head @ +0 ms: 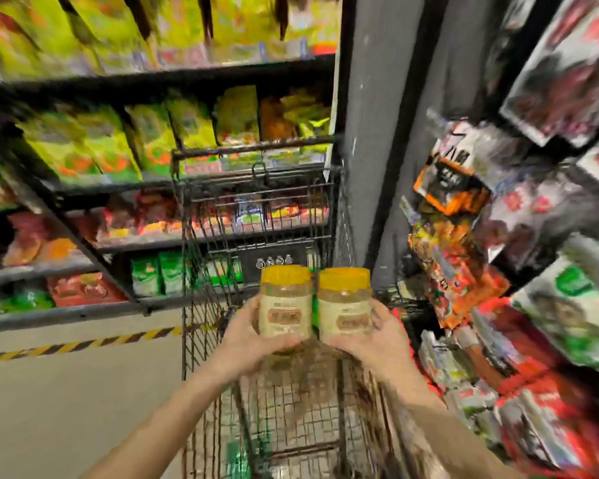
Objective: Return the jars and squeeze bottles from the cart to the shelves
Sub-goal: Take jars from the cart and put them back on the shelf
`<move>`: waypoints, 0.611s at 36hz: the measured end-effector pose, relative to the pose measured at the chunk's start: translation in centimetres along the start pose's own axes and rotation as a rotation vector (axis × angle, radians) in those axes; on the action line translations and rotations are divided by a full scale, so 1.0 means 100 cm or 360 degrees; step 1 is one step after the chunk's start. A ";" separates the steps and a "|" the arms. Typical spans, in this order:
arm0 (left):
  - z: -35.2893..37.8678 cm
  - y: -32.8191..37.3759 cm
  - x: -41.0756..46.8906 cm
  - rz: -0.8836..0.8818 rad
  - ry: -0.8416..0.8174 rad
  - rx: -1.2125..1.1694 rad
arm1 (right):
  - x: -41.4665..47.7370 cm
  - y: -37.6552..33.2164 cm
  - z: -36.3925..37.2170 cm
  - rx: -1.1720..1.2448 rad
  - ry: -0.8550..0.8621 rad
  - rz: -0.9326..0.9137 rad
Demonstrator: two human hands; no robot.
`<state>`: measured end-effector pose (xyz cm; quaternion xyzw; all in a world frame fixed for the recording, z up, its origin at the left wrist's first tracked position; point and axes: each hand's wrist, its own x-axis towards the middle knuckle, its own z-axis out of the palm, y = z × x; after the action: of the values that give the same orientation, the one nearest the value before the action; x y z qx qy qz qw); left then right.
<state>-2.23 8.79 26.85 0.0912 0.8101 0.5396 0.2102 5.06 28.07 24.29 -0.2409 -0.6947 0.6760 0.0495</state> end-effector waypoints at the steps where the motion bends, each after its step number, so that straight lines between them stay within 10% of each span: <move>1: -0.001 0.011 -0.002 0.0073 -0.0019 0.0021 | -0.008 -0.013 -0.005 -0.0009 0.0072 -0.0039; 22: 0.079 0.157 -0.119 0.1086 -0.1252 0.0030 | -0.297 -0.078 -0.103 -0.0135 0.1669 -0.0485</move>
<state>10.63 17.19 41.43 0.5478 0.5989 0.4951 0.3102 33.14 25.80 40.28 -0.4441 -0.6305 0.4218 0.4768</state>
